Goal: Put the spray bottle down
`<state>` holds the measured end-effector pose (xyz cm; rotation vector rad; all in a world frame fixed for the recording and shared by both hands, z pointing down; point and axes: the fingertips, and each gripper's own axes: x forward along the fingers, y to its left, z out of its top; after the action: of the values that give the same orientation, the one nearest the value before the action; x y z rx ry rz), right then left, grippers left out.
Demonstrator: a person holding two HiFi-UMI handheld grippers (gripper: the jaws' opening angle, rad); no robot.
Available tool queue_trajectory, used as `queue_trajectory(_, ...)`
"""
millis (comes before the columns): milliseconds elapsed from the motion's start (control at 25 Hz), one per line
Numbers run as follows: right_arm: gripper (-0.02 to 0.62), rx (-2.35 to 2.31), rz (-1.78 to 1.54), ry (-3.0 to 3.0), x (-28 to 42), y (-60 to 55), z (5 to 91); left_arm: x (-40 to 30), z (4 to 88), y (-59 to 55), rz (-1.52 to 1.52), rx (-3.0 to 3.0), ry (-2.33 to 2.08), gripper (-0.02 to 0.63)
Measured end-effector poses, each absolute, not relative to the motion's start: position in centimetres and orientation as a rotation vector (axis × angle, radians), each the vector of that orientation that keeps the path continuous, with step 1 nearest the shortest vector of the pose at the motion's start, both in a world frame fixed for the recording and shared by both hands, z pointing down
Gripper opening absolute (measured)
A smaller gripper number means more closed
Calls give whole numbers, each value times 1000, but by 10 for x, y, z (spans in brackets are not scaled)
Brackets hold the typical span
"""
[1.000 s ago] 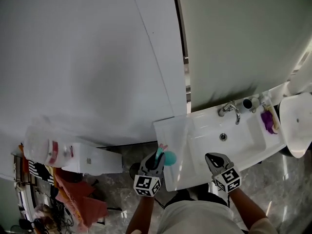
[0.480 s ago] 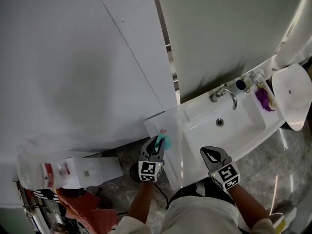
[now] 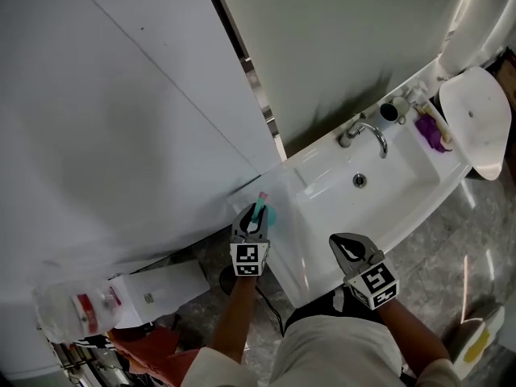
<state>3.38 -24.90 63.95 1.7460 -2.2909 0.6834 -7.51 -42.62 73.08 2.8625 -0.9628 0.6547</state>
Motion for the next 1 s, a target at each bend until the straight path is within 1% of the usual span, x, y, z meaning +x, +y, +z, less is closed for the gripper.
queue_trajectory(320, 11, 1784, 705, -2247, 35, -246, 642, -71, 765, -450, 688, 2867, -956, 100)
queue_trajectory(840, 11, 1780, 726, -2228, 37, -237, 649, -71, 784, -450, 698, 2848, -969, 101)
queue_trajectory(920, 11, 1781, 725, -2227, 37, -237, 650, -71, 784, -449, 720, 2844, -966, 106)
queue_trajectory(1000, 11, 1783, 719, -2228, 38, -236, 648, -71, 786, -447, 736, 2844, -951, 132)
